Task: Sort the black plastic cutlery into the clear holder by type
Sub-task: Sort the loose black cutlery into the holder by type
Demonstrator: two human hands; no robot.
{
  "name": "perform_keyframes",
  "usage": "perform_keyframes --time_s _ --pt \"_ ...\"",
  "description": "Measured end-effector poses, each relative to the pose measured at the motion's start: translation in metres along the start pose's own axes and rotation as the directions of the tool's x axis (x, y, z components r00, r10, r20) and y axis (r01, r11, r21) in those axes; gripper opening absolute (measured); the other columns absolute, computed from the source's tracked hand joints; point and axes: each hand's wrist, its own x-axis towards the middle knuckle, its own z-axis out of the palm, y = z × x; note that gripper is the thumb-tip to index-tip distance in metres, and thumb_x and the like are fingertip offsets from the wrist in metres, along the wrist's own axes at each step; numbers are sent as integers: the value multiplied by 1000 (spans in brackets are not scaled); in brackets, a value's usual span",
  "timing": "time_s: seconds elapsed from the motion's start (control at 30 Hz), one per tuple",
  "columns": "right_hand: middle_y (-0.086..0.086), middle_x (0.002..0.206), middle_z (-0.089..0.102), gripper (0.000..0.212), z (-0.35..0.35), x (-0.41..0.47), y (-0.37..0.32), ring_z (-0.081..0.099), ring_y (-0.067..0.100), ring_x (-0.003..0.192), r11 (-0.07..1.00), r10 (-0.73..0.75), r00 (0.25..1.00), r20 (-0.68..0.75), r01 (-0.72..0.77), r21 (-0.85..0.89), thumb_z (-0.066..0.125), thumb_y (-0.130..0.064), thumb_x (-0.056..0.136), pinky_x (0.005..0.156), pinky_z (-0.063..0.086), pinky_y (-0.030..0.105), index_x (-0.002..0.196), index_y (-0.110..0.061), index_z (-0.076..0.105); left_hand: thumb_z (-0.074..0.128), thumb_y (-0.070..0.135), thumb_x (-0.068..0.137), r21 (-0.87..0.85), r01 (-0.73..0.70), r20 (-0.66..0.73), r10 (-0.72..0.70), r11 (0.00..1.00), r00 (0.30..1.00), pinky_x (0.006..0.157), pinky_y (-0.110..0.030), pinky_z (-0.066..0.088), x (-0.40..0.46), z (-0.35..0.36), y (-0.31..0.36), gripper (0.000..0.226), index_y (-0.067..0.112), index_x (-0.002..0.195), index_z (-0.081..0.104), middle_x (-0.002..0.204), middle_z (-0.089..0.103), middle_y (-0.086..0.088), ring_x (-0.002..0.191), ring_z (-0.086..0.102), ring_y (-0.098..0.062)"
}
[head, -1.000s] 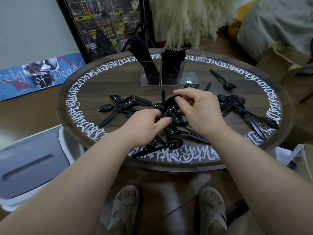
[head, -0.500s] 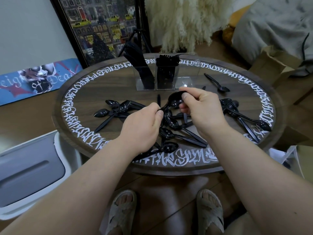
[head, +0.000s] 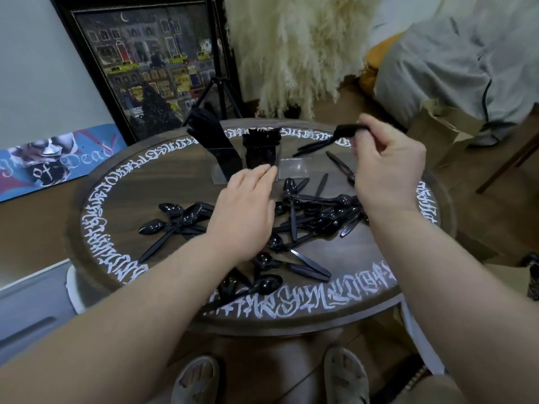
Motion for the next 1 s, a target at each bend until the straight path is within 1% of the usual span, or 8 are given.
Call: perform_keyframes --time_s 0.13,0.3,0.43,0.53,0.73,0.83,0.9,1.0 --pt "10 109 70 31 15 42 11 63 14 100 927 -318 948 26 317 -198 51 -12 90 89 37 6 114 -5 69 44 24 97 152 -97 27 94 984 995 104 -42 32 46 5 4 58 11 150 24 155 25 -1 138 22 -24" --pt "15 106 70 29 42 62 40 66 29 98 809 -431 872 233 488 -328 52 -7 89 88 42 24 113 -2 69 42 26 95 335 -102 64 86 937 994 100 -40 28 81 21 2 62 12 150 17 157 18 1 139 19 -23" --pt "13 119 65 32 57 64 61 59 29 110 762 -279 824 493 503 -408 47 -9 96 96 40 33 125 -7 62 41 28 94 403 -97 89 67 910 994 97 -42 25 88 29 -1 62 12 149 17 156 19 1 139 16 -25" --pt "9 124 62 35 62 66 71 54 29 114 731 -174 797 578 498 -466 44 -14 98 95 40 36 130 -14 58 41 28 94 412 -106 97 73 905 993 98 -44 23 89 33 -3 61 12 149 19 155 23 1 141 13 -27" --pt "6 133 54 46 58 64 78 47 28 118 761 -118 781 613 468 -449 43 -9 94 95 40 38 139 -21 47 51 30 88 390 -128 48 119 912 992 97 -47 27 87 40 -3 59 12 143 37 149 37 -4 141 21 -31" --pt "7 135 52 54 37 68 88 49 27 119 822 -69 858 509 338 -459 44 -4 90 99 39 38 141 -21 43 58 28 81 342 -216 -16 236 914 972 93 -46 31 84 48 4 56 13 135 49 143 46 -5 136 30 -29" --pt "6 139 50 51 20 74 106 47 26 124 811 44 891 452 232 -536 46 -9 92 101 38 36 142 -20 44 58 29 83 273 -273 -2 285 922 959 95 -46 33 84 55 12 56 15 136 48 145 44 -4 135 31 -27" --pt "6 152 33 56 3 79 135 32 26 139 687 258 810 527 229 -689 51 -27 94 109 31 38 147 -20 33 48 38 94 152 -259 155 236 954 959 107 -45 27 87 73 22 59 20 147 30 156 25 0 142 18 -22"
